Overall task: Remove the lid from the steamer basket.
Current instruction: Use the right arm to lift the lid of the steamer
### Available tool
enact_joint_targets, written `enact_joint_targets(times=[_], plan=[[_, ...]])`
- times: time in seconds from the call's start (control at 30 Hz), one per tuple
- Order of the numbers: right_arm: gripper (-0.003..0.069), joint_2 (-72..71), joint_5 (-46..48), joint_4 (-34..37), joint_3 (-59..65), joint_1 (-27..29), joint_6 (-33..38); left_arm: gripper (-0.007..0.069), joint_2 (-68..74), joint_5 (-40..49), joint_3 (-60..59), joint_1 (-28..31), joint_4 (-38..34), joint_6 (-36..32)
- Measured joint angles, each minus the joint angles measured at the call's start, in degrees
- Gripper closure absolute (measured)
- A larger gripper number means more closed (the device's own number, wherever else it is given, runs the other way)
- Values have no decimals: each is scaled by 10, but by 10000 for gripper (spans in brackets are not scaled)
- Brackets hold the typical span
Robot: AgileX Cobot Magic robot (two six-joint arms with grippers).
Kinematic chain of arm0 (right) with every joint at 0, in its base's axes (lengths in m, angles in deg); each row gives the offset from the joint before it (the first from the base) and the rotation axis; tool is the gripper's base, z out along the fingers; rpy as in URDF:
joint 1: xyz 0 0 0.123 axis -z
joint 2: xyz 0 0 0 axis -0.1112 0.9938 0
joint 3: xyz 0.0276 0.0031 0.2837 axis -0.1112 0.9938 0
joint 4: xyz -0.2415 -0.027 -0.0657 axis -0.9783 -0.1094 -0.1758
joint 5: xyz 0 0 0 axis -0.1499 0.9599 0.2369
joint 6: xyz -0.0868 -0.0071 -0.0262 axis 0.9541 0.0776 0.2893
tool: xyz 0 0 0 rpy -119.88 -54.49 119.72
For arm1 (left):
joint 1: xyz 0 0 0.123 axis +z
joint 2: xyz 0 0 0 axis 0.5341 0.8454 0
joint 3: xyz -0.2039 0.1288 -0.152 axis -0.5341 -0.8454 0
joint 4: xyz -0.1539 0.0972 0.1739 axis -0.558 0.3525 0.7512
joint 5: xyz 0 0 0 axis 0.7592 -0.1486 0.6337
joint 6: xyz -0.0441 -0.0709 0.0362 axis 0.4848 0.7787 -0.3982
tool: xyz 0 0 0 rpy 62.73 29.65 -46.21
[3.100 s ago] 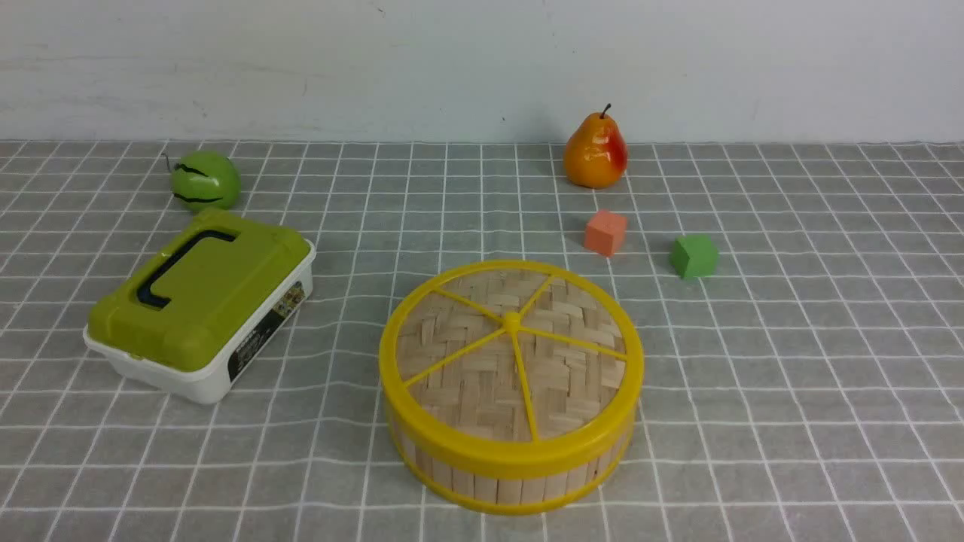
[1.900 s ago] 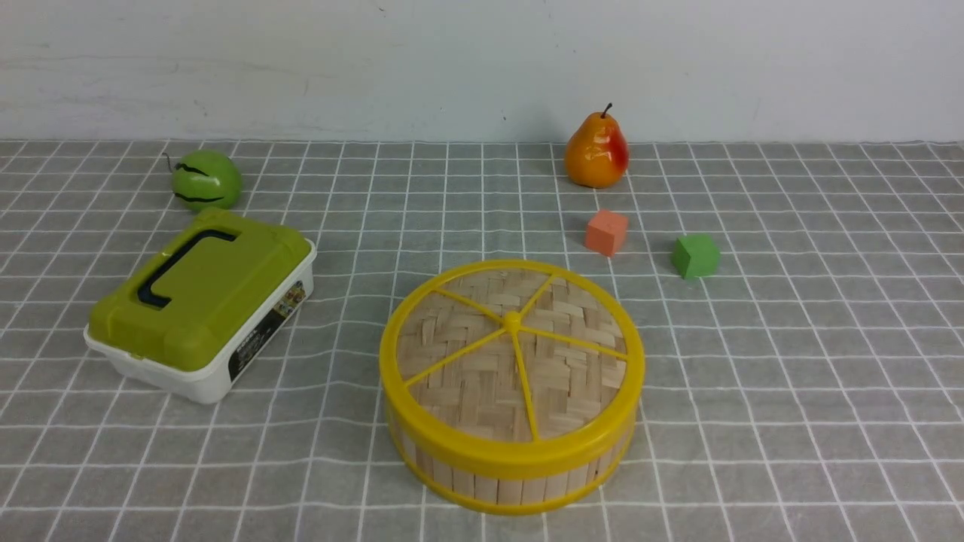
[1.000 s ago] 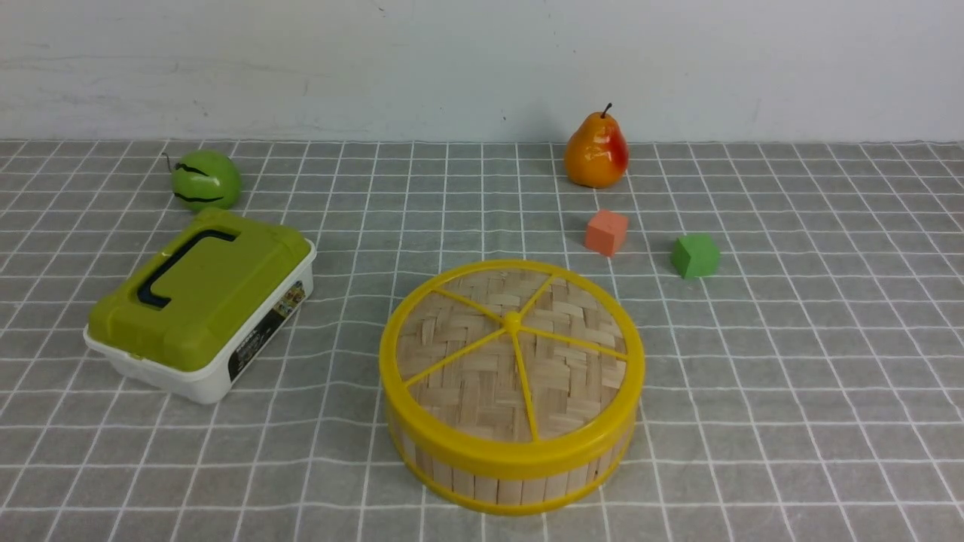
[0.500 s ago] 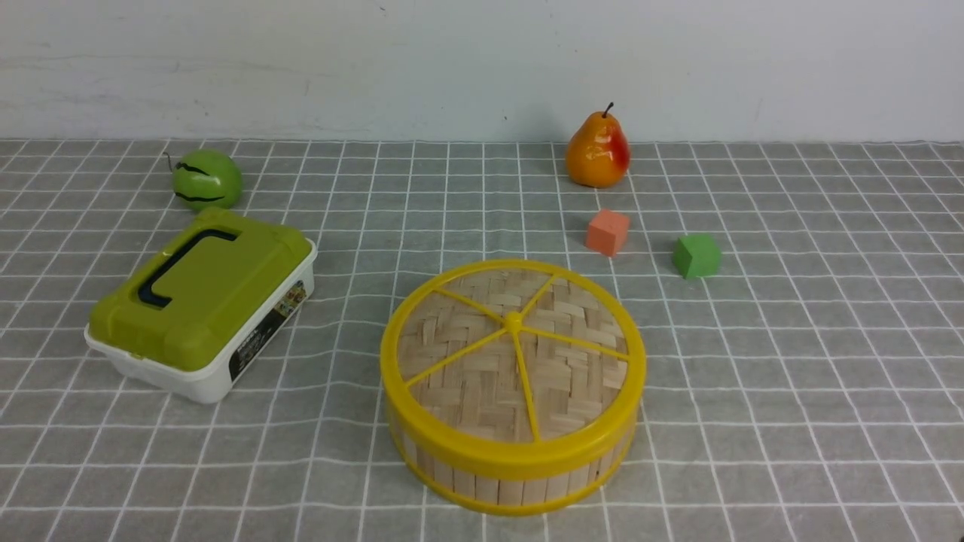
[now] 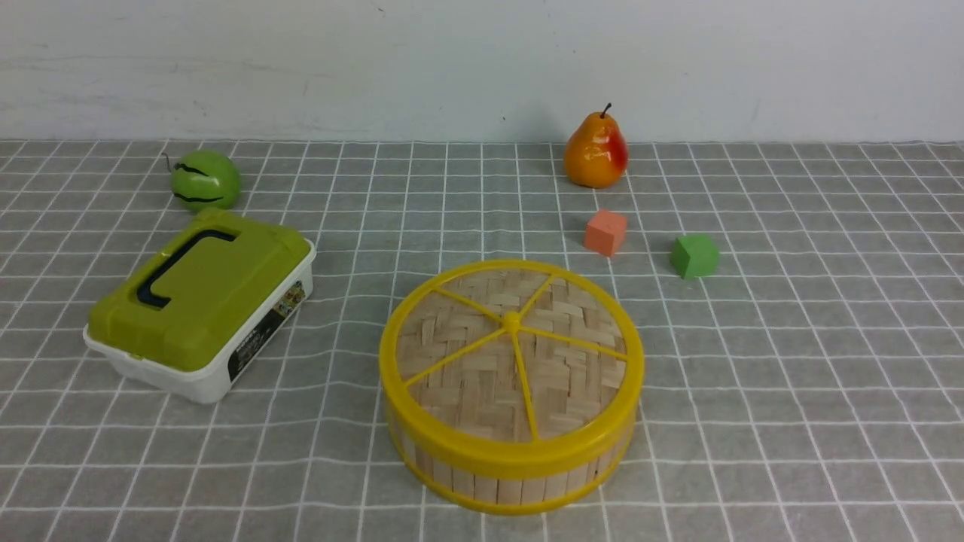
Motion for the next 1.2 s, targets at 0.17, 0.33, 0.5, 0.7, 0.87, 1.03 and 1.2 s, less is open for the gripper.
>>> enact_joint_targets(times=[0.17,0.33,0.5,0.7,0.87,1.03,1.2], plan=[[659,155,59,32,-149,-5,27,386,0,0,0,0,0,0],[659,251,80,3,-235,-78,22,386,0,0,0,0,0,0],[659,353,92,-118,-301,-216,-28,386,0,0,0,0,0,0],[645,487,93,-233,-366,-338,-79,386,0,0,0,0,0,0],[582,590,91,-242,-425,-374,-105,386,0,0,0,0,0,0],[424,673,90,-237,-489,-376,-148,386,0,0,0,0,0,0],[242,733,92,-230,-551,-376,-163,386,0,0,0,0,0,0]])
